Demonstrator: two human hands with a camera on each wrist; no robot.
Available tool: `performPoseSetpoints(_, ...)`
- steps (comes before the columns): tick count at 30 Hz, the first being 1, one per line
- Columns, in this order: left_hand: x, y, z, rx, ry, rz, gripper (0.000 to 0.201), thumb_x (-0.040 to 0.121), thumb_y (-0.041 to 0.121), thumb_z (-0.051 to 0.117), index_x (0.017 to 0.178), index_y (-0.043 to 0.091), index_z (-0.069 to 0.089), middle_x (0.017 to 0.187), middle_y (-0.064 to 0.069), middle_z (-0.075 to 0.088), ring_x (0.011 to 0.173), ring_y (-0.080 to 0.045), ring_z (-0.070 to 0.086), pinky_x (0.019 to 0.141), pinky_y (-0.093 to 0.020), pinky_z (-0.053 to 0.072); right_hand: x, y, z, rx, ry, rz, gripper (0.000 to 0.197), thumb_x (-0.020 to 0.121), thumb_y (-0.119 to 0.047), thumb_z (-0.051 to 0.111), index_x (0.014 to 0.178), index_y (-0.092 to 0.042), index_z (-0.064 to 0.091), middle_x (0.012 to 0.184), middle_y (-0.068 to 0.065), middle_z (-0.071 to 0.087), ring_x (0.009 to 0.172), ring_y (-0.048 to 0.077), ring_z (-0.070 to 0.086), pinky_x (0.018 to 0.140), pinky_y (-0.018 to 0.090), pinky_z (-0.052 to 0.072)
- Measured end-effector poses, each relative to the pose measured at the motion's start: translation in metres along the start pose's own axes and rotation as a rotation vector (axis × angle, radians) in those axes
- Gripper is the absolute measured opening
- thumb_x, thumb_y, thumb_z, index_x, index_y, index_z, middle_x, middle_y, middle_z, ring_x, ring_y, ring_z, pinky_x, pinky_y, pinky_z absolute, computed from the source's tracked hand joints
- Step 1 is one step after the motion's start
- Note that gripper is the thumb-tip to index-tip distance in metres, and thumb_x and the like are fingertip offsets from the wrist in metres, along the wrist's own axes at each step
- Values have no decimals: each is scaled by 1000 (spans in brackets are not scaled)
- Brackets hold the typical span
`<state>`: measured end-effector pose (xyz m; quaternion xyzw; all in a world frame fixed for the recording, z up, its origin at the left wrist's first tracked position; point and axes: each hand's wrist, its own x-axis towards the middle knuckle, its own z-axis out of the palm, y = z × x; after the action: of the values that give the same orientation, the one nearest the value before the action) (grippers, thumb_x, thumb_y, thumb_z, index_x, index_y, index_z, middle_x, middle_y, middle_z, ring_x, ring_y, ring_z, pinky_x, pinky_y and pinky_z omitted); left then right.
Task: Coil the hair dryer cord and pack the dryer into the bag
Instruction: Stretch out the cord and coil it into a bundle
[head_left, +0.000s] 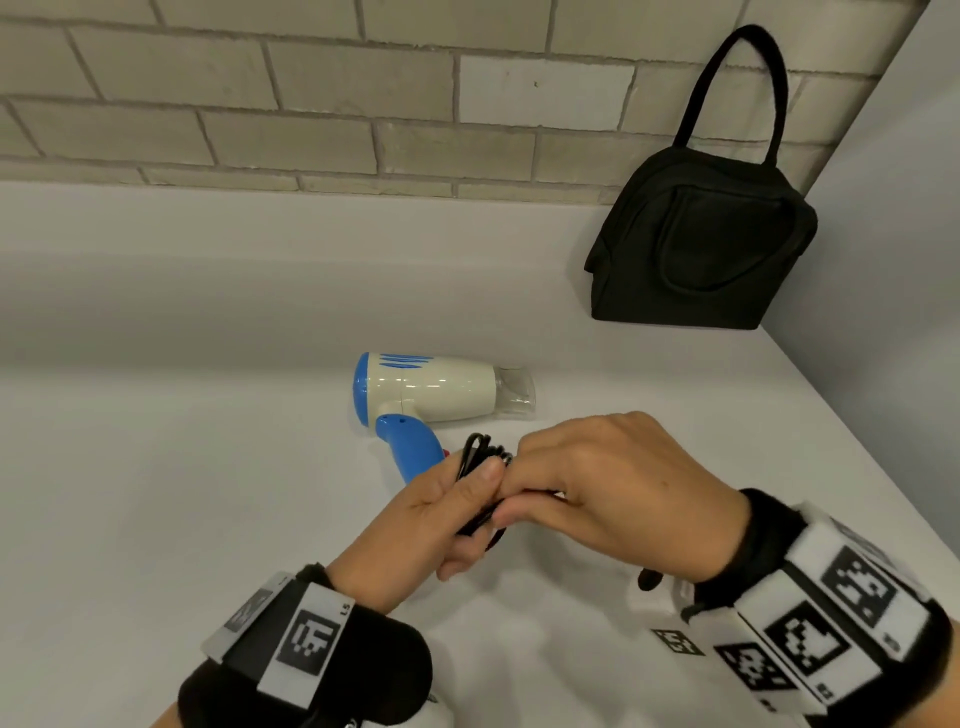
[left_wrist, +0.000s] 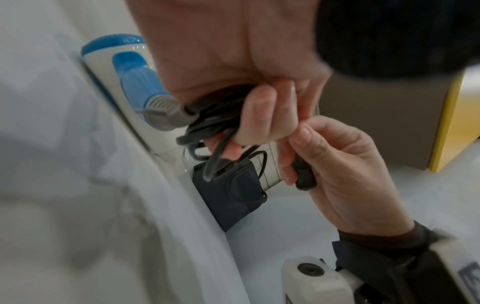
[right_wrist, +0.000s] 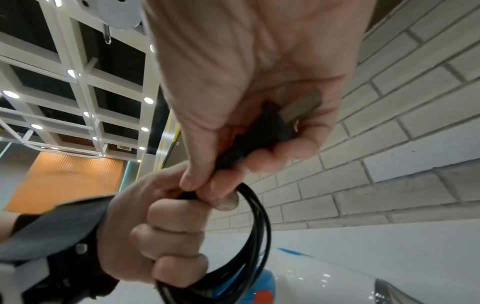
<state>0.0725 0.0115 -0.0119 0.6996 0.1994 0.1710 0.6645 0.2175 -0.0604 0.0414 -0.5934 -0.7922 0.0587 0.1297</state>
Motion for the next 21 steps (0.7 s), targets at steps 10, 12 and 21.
performPoseSetpoints(10,1,-3,1,245,-65,-199,31,86,22,56,57,28,47,35,12,39,37,-2,33,45,-15,31,7,14,-4,-195,46,-278,17,79,-39,51,78,-29,65,83,-7,63,80,12,41,70,25,28)
performPoseSetpoints(12,1,2,-4,205,-110,-237,35,80,32,55,46,30,48,31,10,35,34,-4,29,43,-18,29,14,17,1,-219,144,-298,17,78,-41,53,79,-33,68,97,-4,64,92,16,39,79,29,26)
performPoseSetpoints(21,-4,6,-16,166,-178,-156,20,56,43,56,45,29,49,36,12,41,36,-1,35,41,-10,30,18,22,57,477,146,-1,44,87,-49,40,116,-22,61,94,-8,40,93,8,36,89,12,30)
